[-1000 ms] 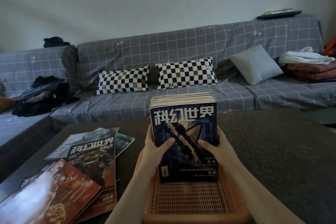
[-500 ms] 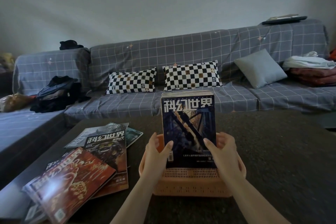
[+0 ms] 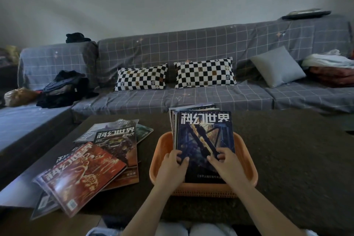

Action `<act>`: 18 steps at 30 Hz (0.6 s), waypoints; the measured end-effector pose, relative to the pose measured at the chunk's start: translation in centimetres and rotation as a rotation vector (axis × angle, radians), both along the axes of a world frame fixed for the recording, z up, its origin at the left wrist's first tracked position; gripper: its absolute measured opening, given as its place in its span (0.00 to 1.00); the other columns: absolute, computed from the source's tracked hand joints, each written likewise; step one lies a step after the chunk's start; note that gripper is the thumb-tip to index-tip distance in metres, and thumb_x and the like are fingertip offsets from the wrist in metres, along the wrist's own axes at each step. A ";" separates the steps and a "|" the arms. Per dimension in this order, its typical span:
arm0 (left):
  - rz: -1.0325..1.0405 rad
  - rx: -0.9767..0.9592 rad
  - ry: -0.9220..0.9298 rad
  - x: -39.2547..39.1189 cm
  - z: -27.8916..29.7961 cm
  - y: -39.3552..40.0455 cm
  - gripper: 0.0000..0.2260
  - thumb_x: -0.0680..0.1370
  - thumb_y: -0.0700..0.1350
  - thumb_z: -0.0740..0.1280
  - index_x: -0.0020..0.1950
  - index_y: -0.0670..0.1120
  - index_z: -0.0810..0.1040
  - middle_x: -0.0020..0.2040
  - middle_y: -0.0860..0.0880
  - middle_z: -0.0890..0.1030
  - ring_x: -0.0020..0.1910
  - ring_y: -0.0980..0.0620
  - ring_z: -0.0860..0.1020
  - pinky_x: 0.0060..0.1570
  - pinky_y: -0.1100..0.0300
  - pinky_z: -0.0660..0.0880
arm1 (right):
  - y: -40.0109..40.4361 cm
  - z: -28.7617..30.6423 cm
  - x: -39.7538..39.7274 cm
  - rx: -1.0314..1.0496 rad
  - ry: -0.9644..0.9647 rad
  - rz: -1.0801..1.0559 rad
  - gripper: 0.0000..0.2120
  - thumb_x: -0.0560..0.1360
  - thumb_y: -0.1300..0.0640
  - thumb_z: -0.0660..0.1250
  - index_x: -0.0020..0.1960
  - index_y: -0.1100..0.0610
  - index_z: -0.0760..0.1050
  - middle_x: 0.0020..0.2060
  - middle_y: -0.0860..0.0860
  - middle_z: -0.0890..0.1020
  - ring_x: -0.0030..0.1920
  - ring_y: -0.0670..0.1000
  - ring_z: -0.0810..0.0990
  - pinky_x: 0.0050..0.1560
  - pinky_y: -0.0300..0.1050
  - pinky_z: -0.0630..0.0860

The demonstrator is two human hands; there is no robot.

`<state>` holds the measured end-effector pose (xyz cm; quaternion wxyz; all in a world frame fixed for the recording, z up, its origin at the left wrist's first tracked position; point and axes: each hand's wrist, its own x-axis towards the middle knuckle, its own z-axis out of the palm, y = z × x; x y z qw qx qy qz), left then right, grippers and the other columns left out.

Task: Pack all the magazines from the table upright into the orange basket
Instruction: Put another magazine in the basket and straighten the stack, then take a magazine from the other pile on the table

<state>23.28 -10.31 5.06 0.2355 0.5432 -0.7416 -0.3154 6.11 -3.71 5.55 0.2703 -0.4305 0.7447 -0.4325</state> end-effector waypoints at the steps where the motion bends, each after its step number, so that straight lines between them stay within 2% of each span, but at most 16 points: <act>1: 0.019 -0.009 0.027 0.0 0.0 0.1 0.15 0.79 0.55 0.62 0.66 0.56 0.70 0.51 0.59 0.75 0.43 0.63 0.78 0.36 0.70 0.71 | 0.2 0.1 0.1 -0.030 0.007 0.013 0.19 0.74 0.49 0.67 0.63 0.51 0.69 0.50 0.46 0.75 0.48 0.43 0.76 0.42 0.37 0.73; 3: 0.053 -0.027 0.100 0.0 0.2 0.5 0.12 0.80 0.52 0.62 0.63 0.56 0.72 0.49 0.58 0.78 0.43 0.64 0.78 0.35 0.70 0.71 | 0.6 0.3 0.3 -0.088 0.021 0.057 0.13 0.75 0.51 0.67 0.58 0.50 0.72 0.46 0.43 0.77 0.45 0.41 0.77 0.38 0.33 0.71; 6: 0.102 -0.081 0.192 0.3 0.6 1.0 0.08 0.80 0.48 0.63 0.57 0.59 0.73 0.50 0.58 0.78 0.44 0.65 0.78 0.36 0.70 0.71 | 0.9 0.8 1.2 -0.166 -0.012 0.153 0.06 0.75 0.51 0.67 0.52 0.47 0.75 0.43 0.43 0.80 0.44 0.41 0.79 0.40 0.33 0.72; 11: 0.112 -0.168 0.246 1.7 1.2 1.4 0.08 0.80 0.47 0.63 0.56 0.59 0.75 0.47 0.60 0.77 0.44 0.65 0.77 0.39 0.69 0.73 | -0.1 1.3 3.8 -0.204 -0.018 0.266 0.06 0.75 0.51 0.67 0.52 0.48 0.76 0.43 0.44 0.81 0.44 0.40 0.79 0.42 0.31 0.73; 14: 0.139 -0.180 0.278 3.4 1.7 1.1 0.07 0.80 0.47 0.63 0.55 0.59 0.74 0.51 0.59 0.75 0.45 0.64 0.77 0.38 0.71 0.72 | -1.3 1.6 5.9 -0.204 -0.003 0.322 0.05 0.75 0.49 0.66 0.51 0.45 0.75 0.44 0.41 0.80 0.45 0.38 0.78 0.41 0.28 0.72; 18: 0.204 -0.174 0.350 6.7 2.2 0.3 0.07 0.80 0.46 0.64 0.52 0.59 0.74 0.51 0.56 0.77 0.42 0.63 0.79 0.31 0.73 0.73 | -3.4 2.1 9.1 -0.169 -0.023 0.420 0.08 0.75 0.47 0.65 0.53 0.43 0.73 0.49 0.40 0.78 0.51 0.41 0.76 0.49 0.35 0.73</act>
